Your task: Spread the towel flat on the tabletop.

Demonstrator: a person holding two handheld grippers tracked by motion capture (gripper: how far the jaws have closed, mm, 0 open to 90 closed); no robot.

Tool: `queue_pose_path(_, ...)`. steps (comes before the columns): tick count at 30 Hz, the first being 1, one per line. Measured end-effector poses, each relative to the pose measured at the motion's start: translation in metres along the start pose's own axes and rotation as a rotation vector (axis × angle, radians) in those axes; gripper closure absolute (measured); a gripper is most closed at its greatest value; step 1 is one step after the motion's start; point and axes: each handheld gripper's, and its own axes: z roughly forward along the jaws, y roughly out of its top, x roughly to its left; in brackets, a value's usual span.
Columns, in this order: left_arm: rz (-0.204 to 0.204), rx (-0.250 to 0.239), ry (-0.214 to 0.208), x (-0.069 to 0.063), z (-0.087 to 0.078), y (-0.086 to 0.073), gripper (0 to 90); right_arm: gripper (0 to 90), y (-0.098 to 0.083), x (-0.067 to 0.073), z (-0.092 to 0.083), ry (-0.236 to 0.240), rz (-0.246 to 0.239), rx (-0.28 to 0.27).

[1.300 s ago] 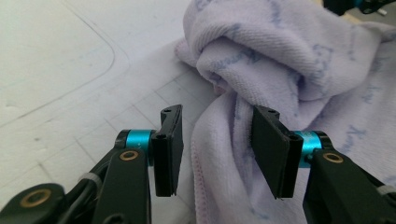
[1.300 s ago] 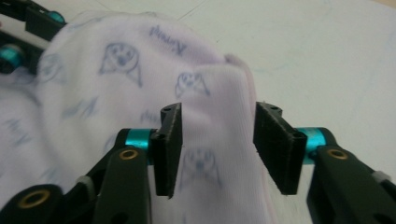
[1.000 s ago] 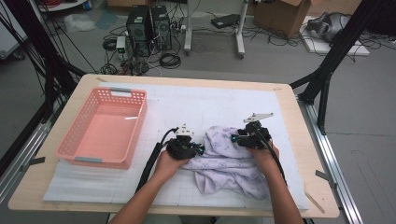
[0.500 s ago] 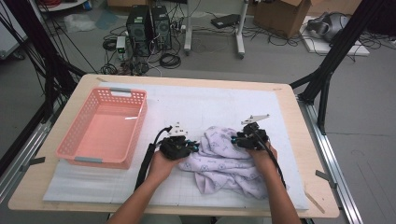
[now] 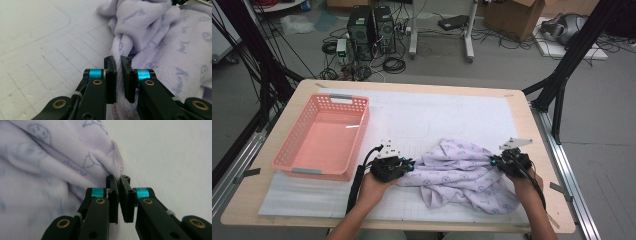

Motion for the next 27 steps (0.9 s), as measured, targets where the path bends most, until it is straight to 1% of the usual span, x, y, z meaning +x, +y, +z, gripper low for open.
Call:
queue_pose_path(1,-0.005,0.007,-0.010,0.000,0.000,-0.001,83.1,86.6,-0.007,0.000,-0.003,-0.006,0.004,0.012)
queue_pose_path(2,-0.003,0.005,-0.017,0.000,0.000,0.000,82.4,86.6,-0.014,-0.002,-0.005,-0.008,0.010,0.012)
queue_pose_path(3,-0.008,-0.005,-0.021,-0.001,0.000,0.001,80.5,86.6,-0.020,-0.003,-0.007,-0.003,0.028,0.003)
queue_pose_path(4,-0.017,-0.015,-0.020,0.000,0.000,0.003,75.2,86.5,-0.024,-0.004,-0.010,-0.003,0.037,-0.009)
queue_pose_path(5,-0.024,-0.028,-0.015,0.000,-0.001,0.005,67.0,86.0,-0.027,-0.004,-0.012,-0.007,0.043,-0.011)
queue_pose_path(6,-0.026,-0.031,-0.013,0.001,-0.001,0.009,62.7,84.0,-0.028,-0.005,-0.013,-0.005,0.056,-0.016)
queue_pose_path(7,-0.028,-0.028,-0.007,0.003,0.000,0.013,58.1,78.1,-0.028,-0.005,-0.014,-0.004,0.067,-0.024)
queue_pose_path(8,-0.039,-0.034,-0.004,0.005,0.000,0.017,53.7,73.5,-0.027,-0.005,-0.014,-0.013,0.077,-0.037)
queue_pose_path(9,-0.043,-0.045,-0.007,0.007,0.001,0.021,52.6,69.1,-0.026,-0.005,-0.015,-0.016,0.086,-0.057)
queue_pose_path(10,-0.044,-0.059,-0.009,0.009,0.002,0.026,52.7,67.0,-0.024,-0.005,-0.017,-0.017,0.096,-0.078)
queue_pose_path(11,-0.053,-0.063,-0.007,0.012,0.003,0.031,52.8,65.5,-0.021,-0.005,-0.018,-0.016,0.097,-0.102)
queue_pose_path(12,-0.054,-0.063,-0.010,0.014,0.005,0.035,53.1,63.4,-0.019,-0.005,-0.019,-0.019,0.097,-0.123)
queue_pose_path(14,-0.045,-0.068,-0.002,0.016,0.010,0.044,58.0,63.3,-0.014,-0.005,-0.021,-0.018,0.099,-0.152)
queue_pose_path(15,-0.043,-0.059,-0.003,0.018,0.015,0.048,59.5,63.3,-0.012,-0.005,-0.021,-0.018,0.097,-0.161)
queue_pose_path(16,-0.051,-0.053,0.000,0.020,0.020,0.050,60.6,63.2,-0.009,-0.005,-0.020,-0.017,0.098,-0.164)
queue_pose_path(19,-0.057,0.023,-0.006,0.024,0.042,0.051,63.5,62.2,-0.005,-0.005,-0.016,-0.011,0.101,-0.179)
queue_pose_path(20,-0.054,0.046,-0.014,0.023,0.048,0.051,65.0,62.1,-0.004,-0.005,-0.015,-0.008,0.102,-0.180)
queue_pose_path(21,-0.051,0.064,-0.029,0.021,0.055,0.051,68.8,61.8,-0.004,-0.005,-0.013,-0.006,0.105,-0.178)
queue_pose_path(23,-0.048,0.070,-0.050,0.014,0.064,0.050,70.1,61.2,-0.004,-0.006,-0.010,-0.003,0.102,-0.171)
queue_pose_path(24,-0.039,0.075,-0.066,0.010,0.067,0.050,71.1,61.0,-0.004,-0.006,-0.009,-0.003,0.101,-0.169)
queue_pose_path(25,-0.032,0.082,-0.082,0.006,0.071,0.050,70.9,60.9,-0.005,-0.007,-0.009,-0.003,0.102,-0.166)
queue_pose_path(27,-0.017,0.100,-0.120,-0.002,0.076,0.051,66.5,60.8,-0.005,-0.008,-0.009,0.000,0.103,-0.168)
